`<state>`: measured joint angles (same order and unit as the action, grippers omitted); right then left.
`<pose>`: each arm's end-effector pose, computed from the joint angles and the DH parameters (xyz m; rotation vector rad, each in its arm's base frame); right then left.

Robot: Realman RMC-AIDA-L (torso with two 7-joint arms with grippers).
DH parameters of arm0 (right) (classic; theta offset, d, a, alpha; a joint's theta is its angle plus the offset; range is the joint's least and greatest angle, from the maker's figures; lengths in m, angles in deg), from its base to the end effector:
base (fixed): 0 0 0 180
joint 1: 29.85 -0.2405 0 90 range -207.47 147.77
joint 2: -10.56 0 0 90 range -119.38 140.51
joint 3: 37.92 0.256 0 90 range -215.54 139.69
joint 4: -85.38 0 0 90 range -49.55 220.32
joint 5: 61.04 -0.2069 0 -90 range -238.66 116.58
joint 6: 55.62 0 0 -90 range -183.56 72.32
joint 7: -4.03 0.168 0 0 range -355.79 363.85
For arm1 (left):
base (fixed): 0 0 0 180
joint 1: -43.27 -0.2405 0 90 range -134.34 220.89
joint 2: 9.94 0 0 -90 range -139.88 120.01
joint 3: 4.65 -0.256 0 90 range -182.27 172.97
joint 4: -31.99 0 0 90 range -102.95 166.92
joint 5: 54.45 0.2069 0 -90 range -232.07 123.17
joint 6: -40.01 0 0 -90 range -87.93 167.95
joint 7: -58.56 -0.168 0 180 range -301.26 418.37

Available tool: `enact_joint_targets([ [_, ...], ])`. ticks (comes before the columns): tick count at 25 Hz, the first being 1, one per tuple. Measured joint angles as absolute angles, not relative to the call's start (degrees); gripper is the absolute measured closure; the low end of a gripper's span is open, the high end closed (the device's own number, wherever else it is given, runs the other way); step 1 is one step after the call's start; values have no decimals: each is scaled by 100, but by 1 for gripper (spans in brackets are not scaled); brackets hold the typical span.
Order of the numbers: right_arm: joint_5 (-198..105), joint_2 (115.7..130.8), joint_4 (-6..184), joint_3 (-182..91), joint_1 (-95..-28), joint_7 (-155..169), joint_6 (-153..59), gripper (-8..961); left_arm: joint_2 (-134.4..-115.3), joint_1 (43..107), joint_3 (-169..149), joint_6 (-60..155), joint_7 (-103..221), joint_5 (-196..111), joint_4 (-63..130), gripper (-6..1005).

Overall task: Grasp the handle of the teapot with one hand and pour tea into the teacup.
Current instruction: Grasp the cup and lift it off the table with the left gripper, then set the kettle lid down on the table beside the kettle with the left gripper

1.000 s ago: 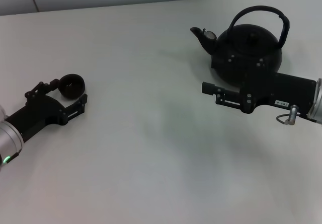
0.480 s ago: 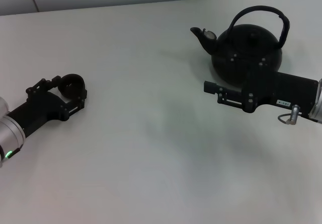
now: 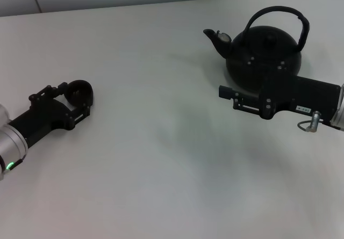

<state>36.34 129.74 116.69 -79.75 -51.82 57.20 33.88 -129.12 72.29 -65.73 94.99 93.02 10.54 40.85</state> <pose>0.2717 0.3081 -0.0151 -2.4891 0.2841 0.8624 -0.3189 0.3501 -0.0774 -2.2360 -0.5520 -0.4643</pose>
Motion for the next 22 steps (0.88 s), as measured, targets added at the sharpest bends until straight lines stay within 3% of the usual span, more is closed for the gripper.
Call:
enact_joint_targets([
  [22,3634,12983,11601,-7999,-5173,5562,3351,335,-12903,6734,-8865,10812,10298,1148,5194,311],
])
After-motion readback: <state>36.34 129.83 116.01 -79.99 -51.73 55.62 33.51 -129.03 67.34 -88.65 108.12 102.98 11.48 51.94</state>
